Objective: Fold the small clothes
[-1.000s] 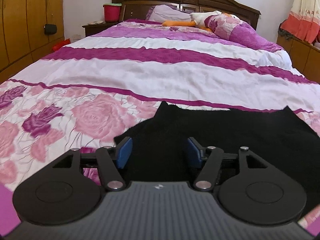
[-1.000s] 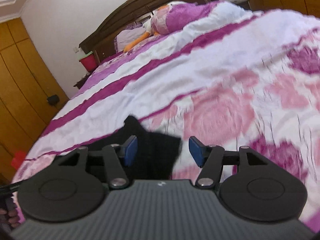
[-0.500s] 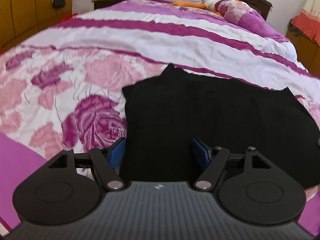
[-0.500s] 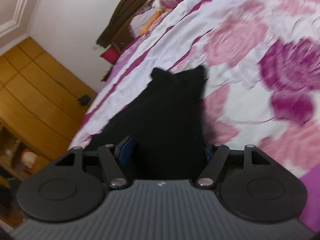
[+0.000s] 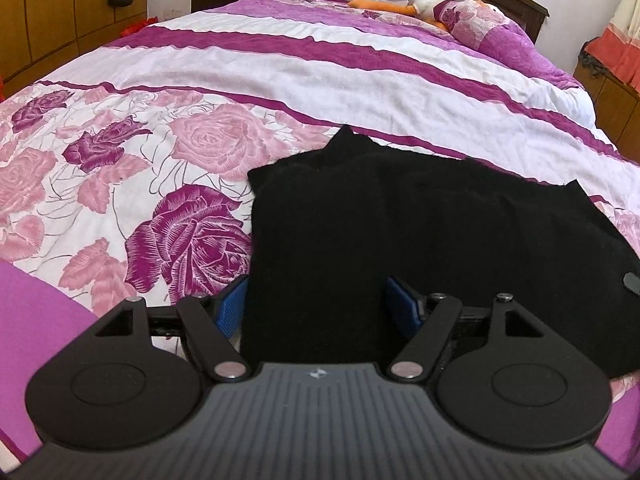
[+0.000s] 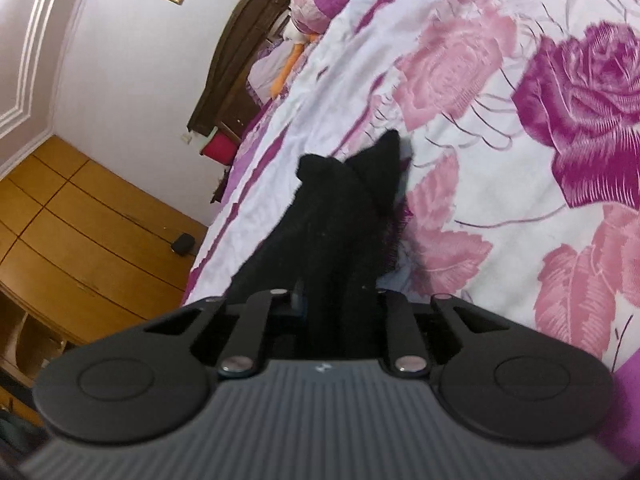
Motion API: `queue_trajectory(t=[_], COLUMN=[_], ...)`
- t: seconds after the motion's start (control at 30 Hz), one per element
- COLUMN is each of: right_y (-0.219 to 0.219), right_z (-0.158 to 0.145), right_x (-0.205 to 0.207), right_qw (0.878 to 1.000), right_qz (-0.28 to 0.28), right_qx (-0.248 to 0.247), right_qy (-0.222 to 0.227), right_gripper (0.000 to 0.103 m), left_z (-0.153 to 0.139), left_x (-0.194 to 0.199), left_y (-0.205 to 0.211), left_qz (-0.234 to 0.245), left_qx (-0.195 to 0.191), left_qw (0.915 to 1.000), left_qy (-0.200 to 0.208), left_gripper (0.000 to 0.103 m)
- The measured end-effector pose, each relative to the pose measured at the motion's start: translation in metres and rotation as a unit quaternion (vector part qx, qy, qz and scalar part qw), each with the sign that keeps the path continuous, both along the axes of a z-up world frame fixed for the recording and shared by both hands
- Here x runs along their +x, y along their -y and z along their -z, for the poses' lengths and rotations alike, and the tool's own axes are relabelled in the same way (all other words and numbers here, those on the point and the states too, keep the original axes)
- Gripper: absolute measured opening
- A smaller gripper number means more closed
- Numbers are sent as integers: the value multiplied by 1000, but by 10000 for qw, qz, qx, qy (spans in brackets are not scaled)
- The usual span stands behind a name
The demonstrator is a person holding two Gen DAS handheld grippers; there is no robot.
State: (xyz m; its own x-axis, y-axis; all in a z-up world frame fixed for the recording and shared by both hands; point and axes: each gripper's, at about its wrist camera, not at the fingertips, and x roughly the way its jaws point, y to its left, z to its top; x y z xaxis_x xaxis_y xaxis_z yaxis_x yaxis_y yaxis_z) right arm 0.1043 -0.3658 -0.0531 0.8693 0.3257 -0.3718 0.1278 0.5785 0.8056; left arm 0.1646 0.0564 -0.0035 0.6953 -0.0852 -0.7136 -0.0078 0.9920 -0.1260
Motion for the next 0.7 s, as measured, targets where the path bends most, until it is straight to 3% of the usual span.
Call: queue_trajectory(t=[0.37, 0.7], right_y=[-21, -63], right_z=[-44, -97], right_x=[7, 29], right_qw=[9978, 9865], right_qz=[-104, -689], right_qx=[-595, -1371], right_qy=[276, 574], right_gripper=[18, 18], left_z=[-17, -41], left_x=[-15, -27], left_y=[-10, -27], left_qz=[-13, 35], left_qx=[64, 205], left_qw=[9998, 9988], left_qy=[175, 442], left_gripper=[77, 77])
